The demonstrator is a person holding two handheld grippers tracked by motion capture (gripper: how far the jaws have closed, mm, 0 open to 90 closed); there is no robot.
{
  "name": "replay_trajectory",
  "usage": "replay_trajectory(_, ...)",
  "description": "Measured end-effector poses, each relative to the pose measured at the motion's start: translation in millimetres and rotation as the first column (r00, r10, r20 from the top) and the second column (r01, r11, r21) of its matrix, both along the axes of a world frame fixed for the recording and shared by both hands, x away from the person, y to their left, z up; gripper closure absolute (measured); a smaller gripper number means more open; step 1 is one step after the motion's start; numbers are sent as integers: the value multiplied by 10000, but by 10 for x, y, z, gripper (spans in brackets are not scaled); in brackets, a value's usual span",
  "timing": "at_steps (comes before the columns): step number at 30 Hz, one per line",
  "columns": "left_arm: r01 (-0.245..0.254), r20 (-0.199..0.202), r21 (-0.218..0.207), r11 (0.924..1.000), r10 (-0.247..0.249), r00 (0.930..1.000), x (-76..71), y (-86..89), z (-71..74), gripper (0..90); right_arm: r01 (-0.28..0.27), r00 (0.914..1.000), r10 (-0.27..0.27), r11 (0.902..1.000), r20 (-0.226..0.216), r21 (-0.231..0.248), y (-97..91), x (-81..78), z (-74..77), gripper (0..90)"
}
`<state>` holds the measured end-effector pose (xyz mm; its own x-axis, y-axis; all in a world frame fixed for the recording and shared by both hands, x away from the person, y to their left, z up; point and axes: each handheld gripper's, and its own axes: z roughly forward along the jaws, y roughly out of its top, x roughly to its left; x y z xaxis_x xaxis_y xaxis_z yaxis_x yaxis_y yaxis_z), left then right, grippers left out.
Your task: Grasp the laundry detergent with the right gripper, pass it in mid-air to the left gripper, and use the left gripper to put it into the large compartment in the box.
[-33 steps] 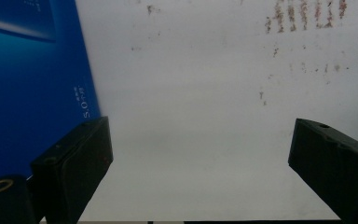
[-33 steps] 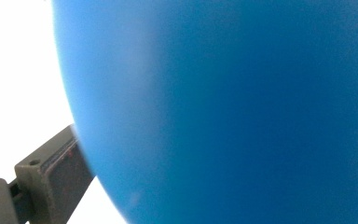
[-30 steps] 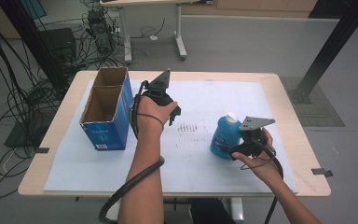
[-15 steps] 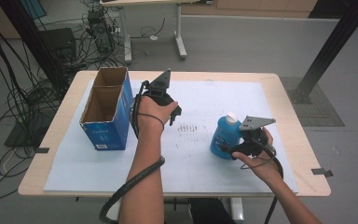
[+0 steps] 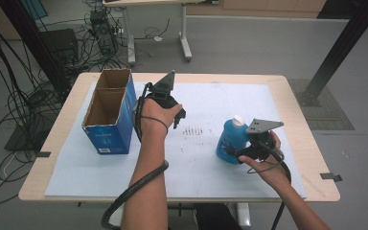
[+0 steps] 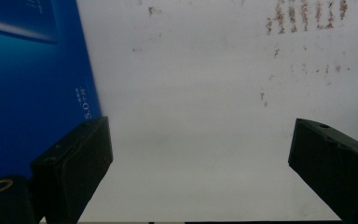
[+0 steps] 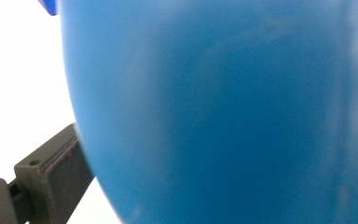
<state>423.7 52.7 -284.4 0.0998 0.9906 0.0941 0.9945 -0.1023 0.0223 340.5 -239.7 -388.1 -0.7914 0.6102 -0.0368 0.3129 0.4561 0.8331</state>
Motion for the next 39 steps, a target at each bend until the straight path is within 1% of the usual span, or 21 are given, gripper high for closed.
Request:
replay_trajectory(6, -14, 32, -79, 10000, 14, 10000, -2, -2, 4, 68, 13, 10000, -13, 10000, 36, -4, 1, -5, 5, 16)
replay_trajectory(22, 16, 44, -69, 10000, -16, 10000, 4, -17, 11, 67, 35, 10000, -36, 10000, 82, 41, 1, -6, 19, 16)
replay_trajectory(25, 8, 18, 13, 10000, -8, 10000, 8, -19, 16, 67, 31, 10000, -31, 10000, 87, 28, -2, -6, 17, 16)
replay_trajectory(27, 21, 32, -47, 10000, -20, 10000, 10, -18, 20, 67, 52, 9999, -52, 10000, 103, 21, -4, -9, 17, 16)
replay_trajectory(39, 14, 43, -31, 10000, -14, 10000, 11, -9, 32, 66, 17, 9999, -18, 10000, 109, 35, 14, -9, 22, 16)
